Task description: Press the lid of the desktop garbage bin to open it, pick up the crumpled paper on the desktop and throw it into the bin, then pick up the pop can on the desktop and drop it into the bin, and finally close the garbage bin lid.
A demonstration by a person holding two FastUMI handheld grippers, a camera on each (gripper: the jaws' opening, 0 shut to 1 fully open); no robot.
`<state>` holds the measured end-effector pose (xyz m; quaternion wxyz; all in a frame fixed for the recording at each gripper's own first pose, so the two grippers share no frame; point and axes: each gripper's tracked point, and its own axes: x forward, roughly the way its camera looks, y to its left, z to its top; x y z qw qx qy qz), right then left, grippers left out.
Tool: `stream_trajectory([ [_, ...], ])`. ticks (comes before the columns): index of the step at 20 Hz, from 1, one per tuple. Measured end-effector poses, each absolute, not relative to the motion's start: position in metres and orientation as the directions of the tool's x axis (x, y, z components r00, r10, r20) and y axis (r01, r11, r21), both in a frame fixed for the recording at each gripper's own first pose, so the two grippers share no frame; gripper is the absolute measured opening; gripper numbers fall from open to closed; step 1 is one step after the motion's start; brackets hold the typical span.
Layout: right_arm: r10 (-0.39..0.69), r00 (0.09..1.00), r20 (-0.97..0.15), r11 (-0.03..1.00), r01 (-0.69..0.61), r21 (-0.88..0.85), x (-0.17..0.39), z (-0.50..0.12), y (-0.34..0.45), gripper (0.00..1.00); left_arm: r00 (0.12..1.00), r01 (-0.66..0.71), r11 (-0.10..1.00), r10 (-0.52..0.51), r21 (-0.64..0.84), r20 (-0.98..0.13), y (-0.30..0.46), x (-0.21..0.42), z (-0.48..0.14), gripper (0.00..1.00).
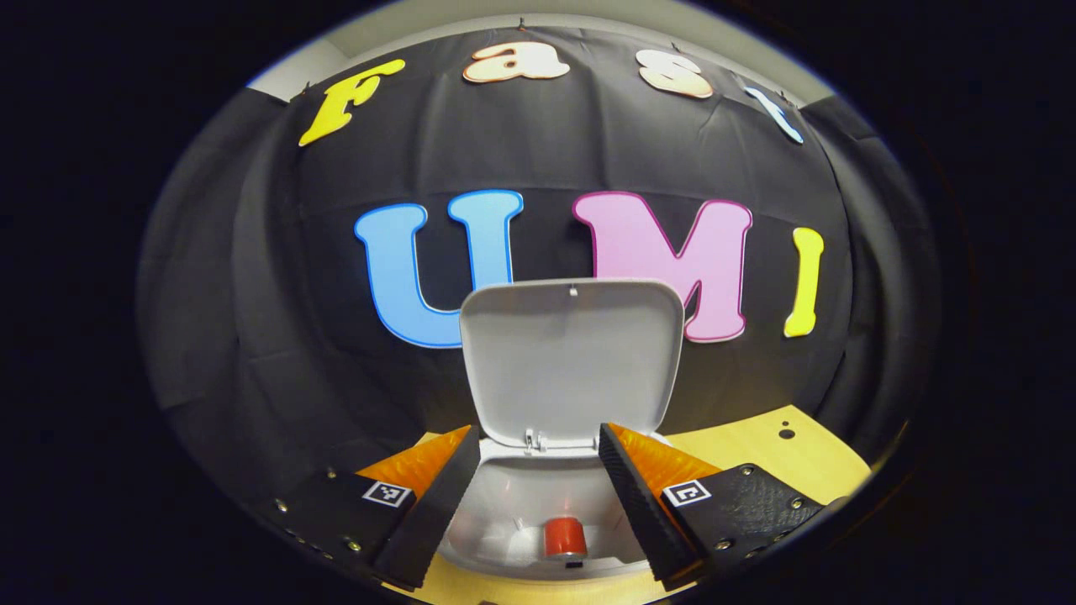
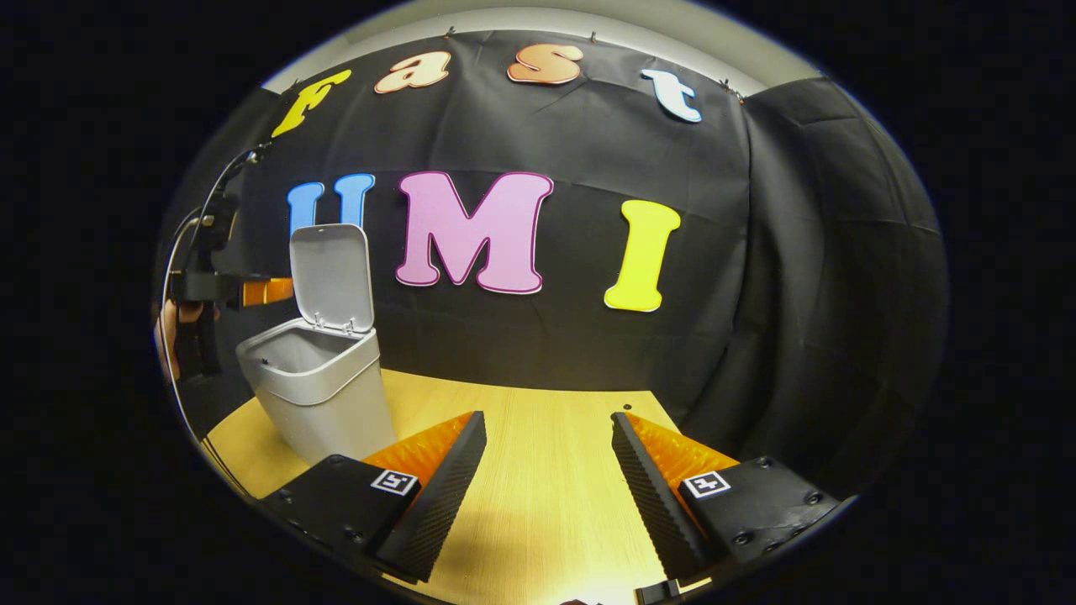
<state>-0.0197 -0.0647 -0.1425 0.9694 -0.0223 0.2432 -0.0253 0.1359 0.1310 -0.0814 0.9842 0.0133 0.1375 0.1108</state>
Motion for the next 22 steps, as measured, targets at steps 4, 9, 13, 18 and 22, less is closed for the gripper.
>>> stream_trajectory([
  [4,-0.075,0.879,-0.471,0.997,0.049,-0.067,-0.019,-0.144,-0.074,0.98,0.969,-0.184,0.983,0.181,0.001,-0.166,0.131,0.166,-0.034,0.93],
  [9,-0.075,0.862,-0.501,0.997,0.054,-0.056,-0.02,-0.157,-0.078,0.98,0.985,-0.162,0.987,0.162,-0.009,-0.058,0.136,0.198,0.007,0.93],
  [13,-0.064,0.847,-0.527,0.998,0.041,-0.055,-0.024,-0.167,-0.077,0.98,0.985,-0.17,0.985,0.17,0.009,-0.023,0.148,0.22,0.019,0.92],
  [18,-0.071,0.85,-0.523,0.997,0.047,-0.059,-0.017,-0.165,-0.086,0.98,0.986,-0.163,0.987,0.163,0.006,-0.041,0.158,0.249,0.018,0.92],
  [22,-0.085,0.843,-0.532,0.996,0.063,-0.06,-0.013,-0.17,-0.097,0.98,0.986,-0.12,0.992,0.122,0.024,-0.115,0.148,0.264,0.003,0.92],
])
